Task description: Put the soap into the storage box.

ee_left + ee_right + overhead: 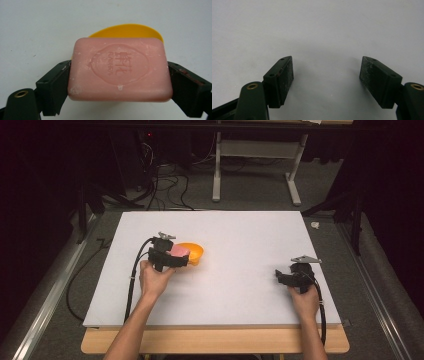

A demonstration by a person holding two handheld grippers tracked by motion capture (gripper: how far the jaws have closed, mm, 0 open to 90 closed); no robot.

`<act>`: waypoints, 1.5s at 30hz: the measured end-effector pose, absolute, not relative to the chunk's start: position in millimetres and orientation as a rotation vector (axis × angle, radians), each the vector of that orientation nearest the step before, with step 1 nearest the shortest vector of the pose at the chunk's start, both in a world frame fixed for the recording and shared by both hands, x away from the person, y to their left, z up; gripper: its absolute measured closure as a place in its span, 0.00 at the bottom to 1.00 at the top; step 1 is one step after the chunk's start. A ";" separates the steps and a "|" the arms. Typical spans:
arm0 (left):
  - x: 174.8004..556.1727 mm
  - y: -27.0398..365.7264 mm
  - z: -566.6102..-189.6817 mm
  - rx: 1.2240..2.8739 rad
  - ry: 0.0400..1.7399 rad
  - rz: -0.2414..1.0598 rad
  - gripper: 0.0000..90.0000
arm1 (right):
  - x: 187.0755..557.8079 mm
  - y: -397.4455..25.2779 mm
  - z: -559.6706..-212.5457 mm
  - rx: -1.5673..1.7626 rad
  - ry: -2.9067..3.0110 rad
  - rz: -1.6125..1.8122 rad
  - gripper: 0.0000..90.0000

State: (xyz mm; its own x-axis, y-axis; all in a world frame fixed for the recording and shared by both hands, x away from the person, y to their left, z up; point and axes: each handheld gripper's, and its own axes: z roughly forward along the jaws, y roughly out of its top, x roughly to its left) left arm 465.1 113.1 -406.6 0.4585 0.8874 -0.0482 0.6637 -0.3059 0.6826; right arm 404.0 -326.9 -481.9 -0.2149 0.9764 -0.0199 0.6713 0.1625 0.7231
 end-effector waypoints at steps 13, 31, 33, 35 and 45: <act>481.6 106.6 -406.5 2.069 1.325 0.457 0.15 | 404.0 -326.9 -481.9 1.557 1.954 0.817 0.31; 492.9 96.6 -415.8 2.076 1.360 0.439 0.15 | 404.0 -327.0 -481.8 1.559 1.955 0.817 0.31; 494.2 95.6 -417.7 2.081 1.366 0.432 0.15 | 404.0 -327.1 -481.8 1.559 1.956 0.818 0.31; 494.8 94.9 -418.9 2.083 1.367 0.428 0.15 | 404.0 -327.1 -481.8 1.559 1.956 0.818 0.31; 494.6 91.6 -419.8 2.088 1.364 0.427 0.15 | 404.0 -327.1 -481.8 1.559 1.956 0.818 0.31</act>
